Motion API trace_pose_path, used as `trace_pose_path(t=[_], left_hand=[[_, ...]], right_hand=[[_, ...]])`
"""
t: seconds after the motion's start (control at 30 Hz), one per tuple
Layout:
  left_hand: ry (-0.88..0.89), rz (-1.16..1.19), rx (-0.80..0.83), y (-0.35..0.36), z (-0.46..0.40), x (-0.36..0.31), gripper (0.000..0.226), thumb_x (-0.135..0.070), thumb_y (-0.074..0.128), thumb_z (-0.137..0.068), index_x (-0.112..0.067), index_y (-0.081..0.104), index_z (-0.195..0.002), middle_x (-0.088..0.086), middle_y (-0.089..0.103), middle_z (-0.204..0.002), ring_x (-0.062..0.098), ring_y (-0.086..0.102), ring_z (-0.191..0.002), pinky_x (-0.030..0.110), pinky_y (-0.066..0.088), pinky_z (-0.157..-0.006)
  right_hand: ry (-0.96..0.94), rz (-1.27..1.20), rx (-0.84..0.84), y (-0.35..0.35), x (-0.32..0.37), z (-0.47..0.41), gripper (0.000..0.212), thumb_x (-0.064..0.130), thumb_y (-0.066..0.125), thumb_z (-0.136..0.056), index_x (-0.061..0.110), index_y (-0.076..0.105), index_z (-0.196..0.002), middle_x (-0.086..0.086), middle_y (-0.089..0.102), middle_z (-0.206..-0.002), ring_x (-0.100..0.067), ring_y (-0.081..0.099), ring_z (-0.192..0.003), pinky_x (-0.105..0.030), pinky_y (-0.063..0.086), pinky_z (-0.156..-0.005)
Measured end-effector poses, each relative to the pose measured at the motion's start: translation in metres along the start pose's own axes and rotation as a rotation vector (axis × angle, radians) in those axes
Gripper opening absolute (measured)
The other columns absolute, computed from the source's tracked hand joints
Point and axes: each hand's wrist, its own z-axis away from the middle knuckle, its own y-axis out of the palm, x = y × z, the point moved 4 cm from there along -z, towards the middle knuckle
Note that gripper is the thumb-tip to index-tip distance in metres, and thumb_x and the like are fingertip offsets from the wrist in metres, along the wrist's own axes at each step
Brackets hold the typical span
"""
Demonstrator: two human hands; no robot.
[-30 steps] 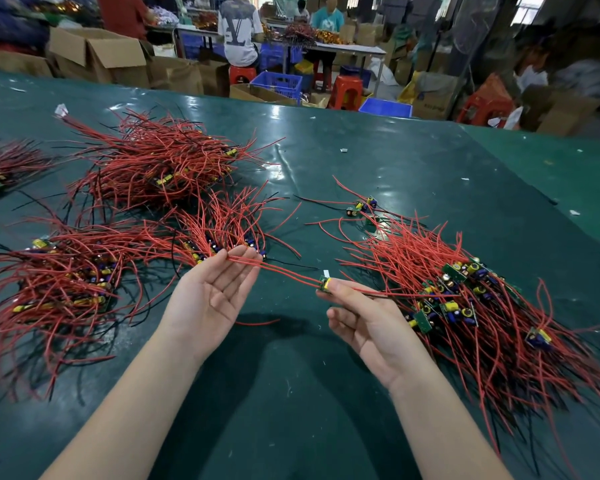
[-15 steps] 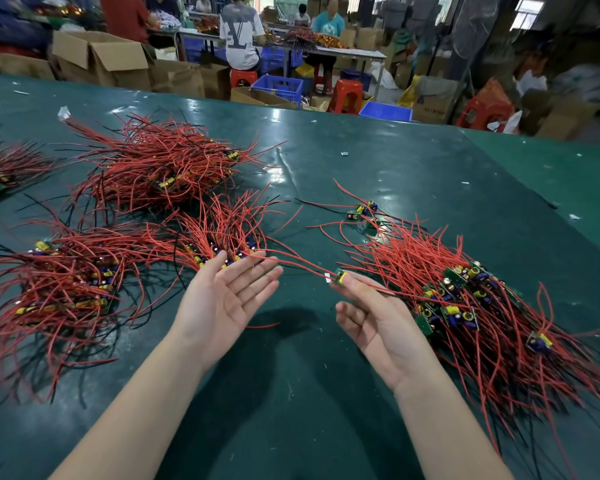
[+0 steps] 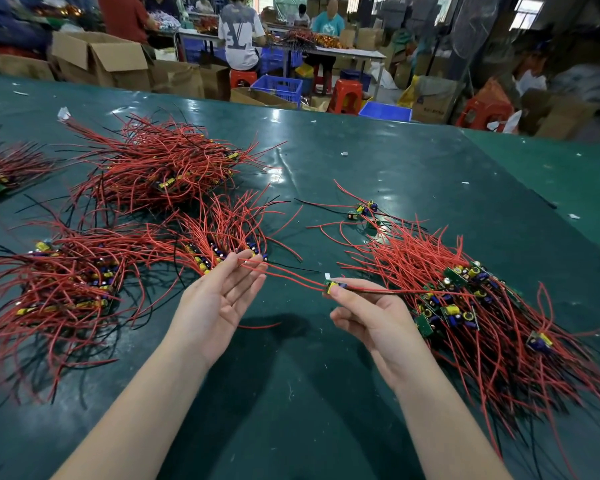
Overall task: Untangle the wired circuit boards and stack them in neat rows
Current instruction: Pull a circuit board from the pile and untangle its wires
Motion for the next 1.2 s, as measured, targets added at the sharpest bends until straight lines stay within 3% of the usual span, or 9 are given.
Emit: trace_pose_path(t=[0.13, 0.27, 0.37, 0.47, 0.67, 0.8, 0.93, 1.07, 1.2], left_hand=[[0.034, -0.033, -0.056, -0.003, -0.001, -0.001, 0.017, -0.011, 0.054, -0.096, -0.002, 0.068, -0.098, 0.011, 0.075, -0.093, 0.017, 0.073, -0.085, 0.021, 0.057, -0.067], [0.194, -0.194, -0.079, -0.005, 0.001, -0.006, 0.017, -0.01, 0.052, -0.097, -0.002, 0.068, -0.098, 0.007, 0.076, -0.086, 0.015, 0.073, -0.081, 0.02, 0.056, -0.067], [0.357, -0.374, -0.097, -0.003, 0.004, -0.01, 0.019, -0.008, 0.051, -0.098, -0.006, 0.07, -0.096, 0.003, 0.075, -0.079, 0.014, 0.072, -0.077, 0.02, 0.056, -0.066], [0.438, -0.462, -0.108, -0.003, 0.006, -0.012, 0.018, -0.007, 0.053, -0.097, -0.009, 0.071, -0.096, 0.003, 0.075, -0.078, 0.016, 0.073, -0.077, 0.019, 0.056, -0.066], [0.203, -0.195, -0.009, -0.004, 0.001, -0.013, 0.02, -0.009, 0.049, -0.097, -0.002, 0.068, -0.102, 0.008, 0.075, -0.084, 0.016, 0.072, -0.078, 0.021, 0.057, -0.069], [0.102, -0.127, 0.031, 0.0, 0.001, -0.008, 0.02, -0.009, 0.049, -0.097, -0.003, 0.066, -0.105, 0.009, 0.075, -0.09, 0.016, 0.073, -0.082, 0.021, 0.058, -0.07], [0.032, -0.159, 0.067, 0.0, 0.002, -0.001, 0.021, -0.006, 0.051, -0.096, -0.007, 0.064, -0.111, 0.011, 0.074, -0.102, 0.022, 0.072, -0.092, 0.022, 0.057, -0.069], [-0.044, -0.168, 0.086, -0.001, 0.002, 0.004, 0.023, -0.006, 0.047, -0.097, -0.004, 0.064, -0.112, 0.014, 0.073, -0.106, 0.022, 0.072, -0.091, 0.022, 0.057, -0.067], [-0.1, -0.136, 0.08, 0.0, 0.001, 0.006, 0.023, -0.007, 0.048, -0.096, -0.003, 0.064, -0.112, 0.013, 0.073, -0.106, 0.021, 0.073, -0.09, 0.022, 0.058, -0.067]], right_hand=[[-0.041, 0.081, 0.012, 0.002, 0.003, 0.0, 0.01, 0.011, 0.074, -0.079, 0.02, 0.077, -0.078, 0.001, 0.069, -0.069, -0.011, 0.065, -0.061, -0.02, 0.054, -0.062], [-0.045, 0.063, 0.042, 0.005, 0.003, 0.001, 0.006, 0.017, 0.08, -0.071, 0.018, 0.078, -0.077, -0.005, 0.073, -0.076, -0.012, 0.065, -0.061, -0.02, 0.053, -0.061], [0.006, -0.024, 0.067, 0.006, 0.001, 0.0, 0.027, 0.03, 0.08, -0.058, 0.015, 0.079, -0.081, -0.01, 0.074, -0.085, -0.011, 0.064, -0.06, -0.019, 0.052, -0.06], [0.06, -0.091, 0.078, 0.007, -0.001, -0.001, 0.027, 0.03, 0.08, -0.056, 0.017, 0.08, -0.08, -0.009, 0.075, -0.086, -0.009, 0.064, -0.058, -0.018, 0.052, -0.057], [0.101, -0.17, 0.099, 0.009, -0.005, -0.001, 0.032, 0.027, 0.082, -0.056, 0.013, 0.078, -0.085, -0.014, 0.075, -0.095, -0.02, 0.073, -0.072, -0.022, 0.055, -0.06], [0.077, -0.242, 0.071, 0.007, 0.001, 0.001, 0.041, 0.026, 0.076, -0.065, 0.009, 0.067, -0.101, -0.016, 0.074, -0.1, -0.025, 0.074, -0.079, -0.023, 0.056, -0.059], [-0.136, -0.387, -0.103, -0.009, 0.022, 0.002, 0.019, 0.027, 0.069, -0.073, 0.015, 0.071, -0.087, -0.011, 0.075, -0.096, -0.016, 0.073, -0.07, -0.02, 0.055, -0.057], [-0.296, -0.569, -0.3, -0.037, 0.041, 0.008, 0.017, 0.027, 0.069, -0.077, 0.016, 0.067, -0.089, -0.006, 0.076, -0.094, -0.013, 0.073, -0.074, -0.019, 0.055, -0.061], [-0.322, -0.606, -0.435, -0.06, 0.044, 0.01, 0.003, 0.01, 0.064, -0.089, 0.012, 0.066, -0.091, -0.003, 0.076, -0.099, -0.013, 0.073, -0.083, -0.017, 0.054, -0.066]])
